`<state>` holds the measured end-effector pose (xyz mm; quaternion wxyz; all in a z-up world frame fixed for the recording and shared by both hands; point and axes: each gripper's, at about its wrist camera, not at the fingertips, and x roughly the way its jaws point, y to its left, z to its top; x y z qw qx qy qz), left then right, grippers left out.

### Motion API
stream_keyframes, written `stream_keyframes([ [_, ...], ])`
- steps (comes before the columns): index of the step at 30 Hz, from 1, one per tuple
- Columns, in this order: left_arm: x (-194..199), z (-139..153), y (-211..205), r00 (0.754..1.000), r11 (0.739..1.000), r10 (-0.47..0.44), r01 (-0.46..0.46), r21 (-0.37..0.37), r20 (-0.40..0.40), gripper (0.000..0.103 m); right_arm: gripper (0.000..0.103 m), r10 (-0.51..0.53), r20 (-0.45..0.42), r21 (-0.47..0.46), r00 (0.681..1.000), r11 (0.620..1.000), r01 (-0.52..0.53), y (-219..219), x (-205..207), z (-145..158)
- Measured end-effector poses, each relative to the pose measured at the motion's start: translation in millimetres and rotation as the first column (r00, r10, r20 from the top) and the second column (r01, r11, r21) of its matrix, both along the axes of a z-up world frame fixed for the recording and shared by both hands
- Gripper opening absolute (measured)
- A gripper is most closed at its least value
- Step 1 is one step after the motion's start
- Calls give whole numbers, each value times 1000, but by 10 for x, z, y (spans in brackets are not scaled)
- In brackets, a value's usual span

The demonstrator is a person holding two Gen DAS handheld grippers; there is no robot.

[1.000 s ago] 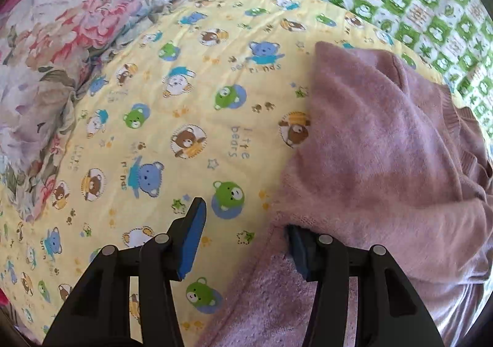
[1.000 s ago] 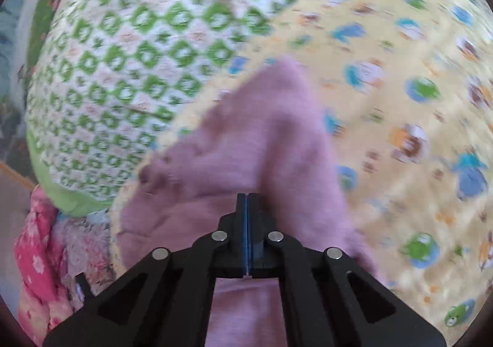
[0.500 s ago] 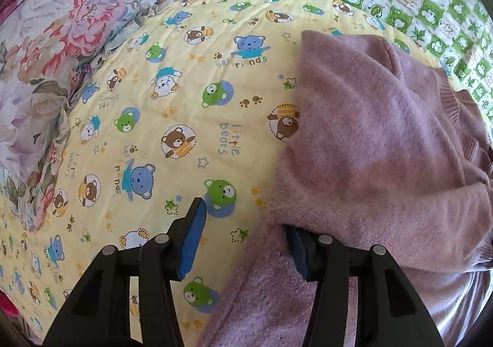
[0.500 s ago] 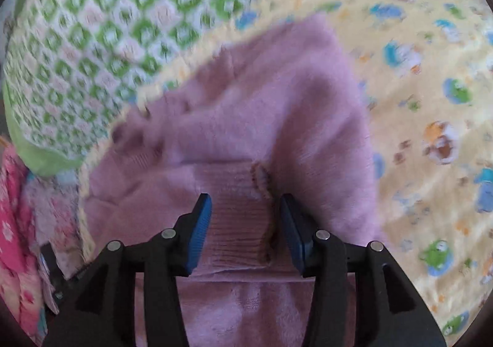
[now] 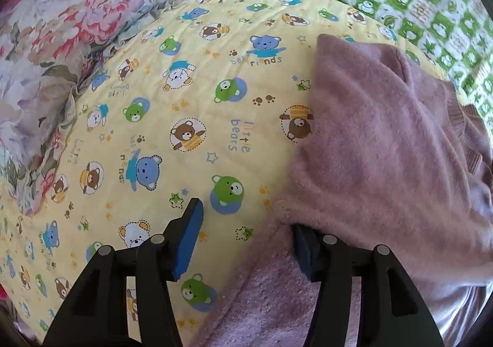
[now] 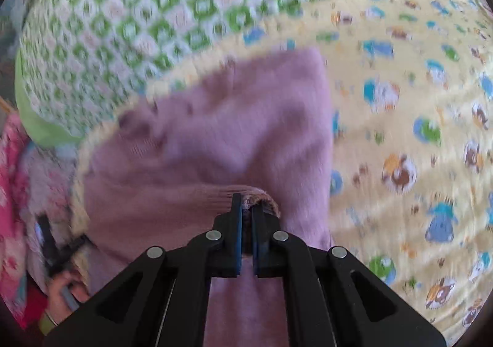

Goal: Fold small clothes

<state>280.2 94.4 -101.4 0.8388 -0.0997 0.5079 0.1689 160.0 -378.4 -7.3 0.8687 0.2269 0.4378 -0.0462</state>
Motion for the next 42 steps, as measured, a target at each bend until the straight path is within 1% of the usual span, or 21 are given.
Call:
stream_keyframes([
  [4, -49, -11, 64, 1000, 999, -24, 24, -35, -10, 63, 9, -16, -101, -41, 995, 999, 12, 35, -31, -69],
  [7, -149, 63, 112, 998, 995, -69, 68, -68, -8, 64, 16, -63, -69, -143, 996, 988, 53, 105, -139, 204],
  [8, -190, 101, 115, 996, 993, -87, 86, -76, -5, 64, 26, -71, -41, -179, 997, 982, 62, 151, -171, 310],
  [9, -248, 149, 117, 995, 992, -102, 102, -80, -4, 64, 36, -59, 11, -198, 998, 978, 60, 220, -182, 438],
  [10, -322, 206, 117, 993, 990, -118, 117, -83, -2, 64, 40, -23, 52, -185, 998, 982, 32, 293, -153, 534],
  [13, -499, 363, 122, 989, 983, -150, 151, -107, 11, 62, 40, 138, 78, -117, 987, 985, -128, 643, 184, 660],
  [16, -600, 544, 72, 985, 974, -164, 171, -149, 60, 62, 40, 327, 113, -56, 938, 945, -323, 1237, 661, 691],
  [18, -534, 636, -48, 978, 957, -183, 201, -208, 103, 62, 40, 446, 125, 0, 886, 893, -449, 1730, 1060, 640],
  [21, -393, 610, -222, 968, 945, -205, 234, -228, 144, 62, 40, 551, 111, 99, 827, 822, -561, 2310, 1651, 495],
  [23, -288, 521, -299, 968, 948, -214, 237, -212, 128, 62, 40, 585, 77, 140, 807, 795, -590, 2613, 1953, 383],
  [26, -182, 299, -327, 977, 955, -198, 209, -209, 75, 62, 43, 656, -65, 70, 752, 754, -653, 3131, 2326, 126],
  [29, -142, 121, -248, 987, 959, -157, 160, -232, 31, 62, 43, 680, -119, 29, 724, 731, -682, 3302, 2416, -74],
  [30, -145, 79, -216, 989, 960, -145, 147, -240, 25, 62, 35, 685, -112, 20, 720, 726, -687, 3318, 2444, -121],
  [31, -150, 58, -202, 990, 959, -141, 142, -244, 22, 62, 16, 688, -94, 22, 719, 724, -690, 3309, 2459, -119],
  [32, -157, 51, -195, 990, 959, -141, 143, -244, 23, 62, 5, 683, -65, 30, 727, 730, -683, 3293, 2490, -91],
  [35, -139, 61, -224, 989, 964, -149, 150, -219, 24, 63, 4, 638, 36, 13, 769, 769, -639, 3237, 2633, 42],
  [36, -114, 56, -241, 989, 967, -150, 151, -203, 19, 64, 4, 616, 19, 21, 788, 787, -616, 3226, 2683, -22],
  [38, -50, 31, -273, 989, 973, -148, 147, -180, 6, 67, 4, 609, -37, 66, 792, 792, -607, 3239, 2754, -189],
  [40, 5, 23, -288, 988, 972, -155, 151, -178, -4, 67, 7, 596, -26, 79, 802, 801, -593, 3194, 2703, -197],
  [41, 6, 32, -287, 987, 971, -159, 156, -180, -4, 67, 11, 584, -16, 85, 812, 810, -581, 3156, 2653, -154],
  [42, -1, 48, -285, 986, 971, -164, 161, -178, -5, 68, 25, 563, -5, 90, 827, 823, -560, 3087, 2567, -75],
])
